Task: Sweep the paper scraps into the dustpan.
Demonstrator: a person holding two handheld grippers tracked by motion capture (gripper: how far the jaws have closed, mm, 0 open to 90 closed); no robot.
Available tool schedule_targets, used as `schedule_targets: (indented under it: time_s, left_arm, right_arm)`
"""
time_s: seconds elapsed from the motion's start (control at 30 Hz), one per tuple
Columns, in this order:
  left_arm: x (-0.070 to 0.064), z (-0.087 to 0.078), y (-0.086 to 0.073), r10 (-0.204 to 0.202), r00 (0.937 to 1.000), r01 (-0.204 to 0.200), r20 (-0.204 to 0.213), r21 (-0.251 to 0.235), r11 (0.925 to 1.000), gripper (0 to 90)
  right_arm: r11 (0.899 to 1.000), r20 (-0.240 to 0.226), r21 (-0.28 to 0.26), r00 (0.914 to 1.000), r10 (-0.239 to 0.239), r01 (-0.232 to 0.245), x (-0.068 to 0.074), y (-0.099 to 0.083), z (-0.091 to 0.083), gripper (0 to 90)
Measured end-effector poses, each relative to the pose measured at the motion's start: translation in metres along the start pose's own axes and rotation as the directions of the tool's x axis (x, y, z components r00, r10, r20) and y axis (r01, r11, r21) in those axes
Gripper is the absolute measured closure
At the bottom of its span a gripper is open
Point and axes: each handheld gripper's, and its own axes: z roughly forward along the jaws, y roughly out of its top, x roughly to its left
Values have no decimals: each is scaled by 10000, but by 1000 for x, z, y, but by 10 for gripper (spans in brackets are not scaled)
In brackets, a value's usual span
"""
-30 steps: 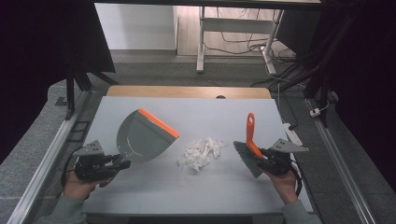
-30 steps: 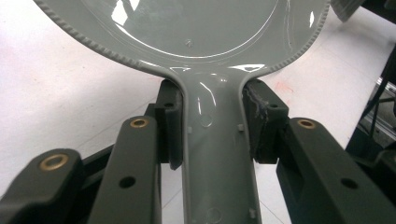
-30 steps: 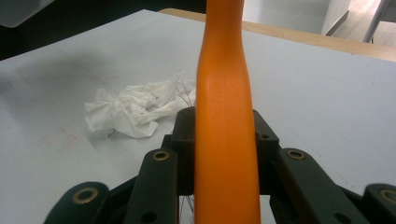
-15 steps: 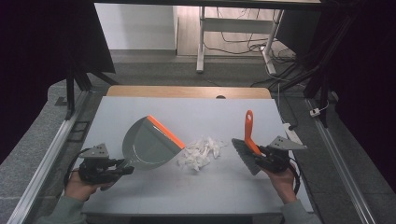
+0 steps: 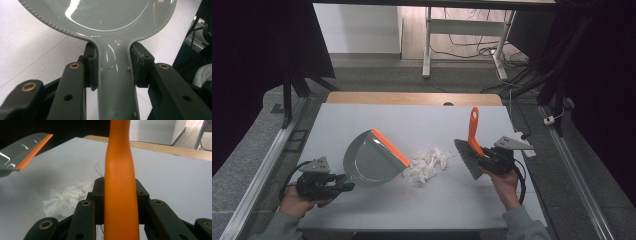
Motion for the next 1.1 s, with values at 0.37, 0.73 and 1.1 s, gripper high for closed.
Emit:
schedule_targets:
  time_s: [0.37, 0.73, 1.1]
  left_arm:
    - [0, 3, -1, 295, 9996, -297, 44, 676, 9973, 616]
    - [-4, 18, -1, 580, 9977, -617, 346, 1165, 9913, 616]
    - [-3, 20, -3, 675, 9951, -765, 720, 1298, 9886, 616]
  right_arm:
    - [9997, -63, -35, 9997, -243, 243, 11, 25, 33, 702]
    - [9975, 265, 435, 9980, -574, 562, 2, 25, 52, 702]
    - [9929, 1169, 1137, 9920, -472, 339, -17, 23, 65, 702]
